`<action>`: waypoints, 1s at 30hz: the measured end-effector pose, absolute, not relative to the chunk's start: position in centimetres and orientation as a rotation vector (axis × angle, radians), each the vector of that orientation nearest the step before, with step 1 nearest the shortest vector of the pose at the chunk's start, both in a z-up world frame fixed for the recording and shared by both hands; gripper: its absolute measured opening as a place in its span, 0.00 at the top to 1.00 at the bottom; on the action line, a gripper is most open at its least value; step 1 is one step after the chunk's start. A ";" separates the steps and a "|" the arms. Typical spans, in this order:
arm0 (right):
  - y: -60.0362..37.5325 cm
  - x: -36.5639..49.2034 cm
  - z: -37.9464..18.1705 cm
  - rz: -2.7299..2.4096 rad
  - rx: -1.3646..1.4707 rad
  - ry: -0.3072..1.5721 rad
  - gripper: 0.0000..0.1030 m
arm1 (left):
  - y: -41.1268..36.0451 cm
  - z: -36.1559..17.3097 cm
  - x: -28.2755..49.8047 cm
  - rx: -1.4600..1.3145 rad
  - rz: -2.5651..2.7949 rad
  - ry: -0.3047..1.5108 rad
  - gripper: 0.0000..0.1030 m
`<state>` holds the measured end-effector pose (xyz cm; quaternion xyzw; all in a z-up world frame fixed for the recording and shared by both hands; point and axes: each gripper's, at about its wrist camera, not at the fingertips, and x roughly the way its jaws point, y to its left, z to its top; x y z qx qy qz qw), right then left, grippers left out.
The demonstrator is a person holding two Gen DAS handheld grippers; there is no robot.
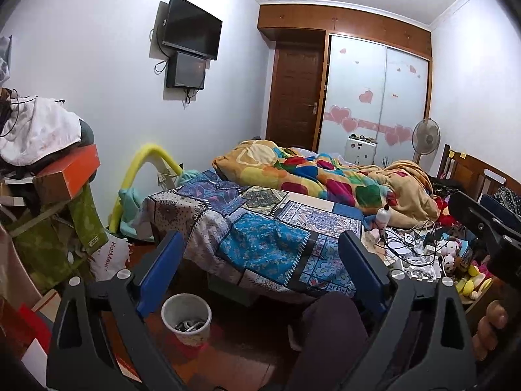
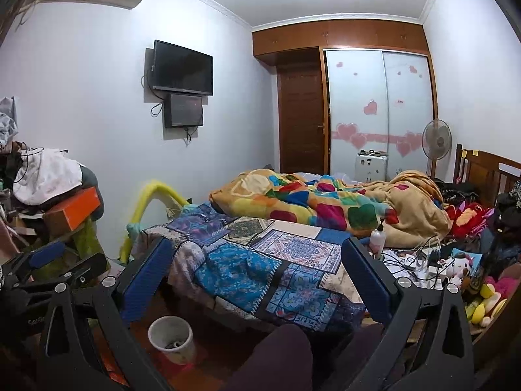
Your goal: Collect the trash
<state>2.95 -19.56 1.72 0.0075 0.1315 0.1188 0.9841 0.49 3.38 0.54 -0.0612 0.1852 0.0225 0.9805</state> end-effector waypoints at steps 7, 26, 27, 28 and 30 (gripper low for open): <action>-20.0 2.9 1.7 0.251 0.025 0.273 0.00 | 3.4 0.4 0.6 -0.120 0.046 0.380 0.07; -20.5 3.1 1.9 0.266 0.019 0.276 0.00 | 3.5 0.1 0.8 -0.121 0.046 0.386 0.07; -20.5 3.0 1.9 0.266 0.018 0.275 0.00 | 3.5 0.1 0.9 -0.121 0.047 0.387 0.07; -20.5 3.1 1.9 0.266 0.017 0.277 0.00 | 3.5 0.1 0.8 -0.120 0.047 0.387 0.07; -20.5 3.0 2.0 0.270 0.016 0.277 0.00 | 3.5 0.1 0.8 -0.119 0.048 0.386 0.07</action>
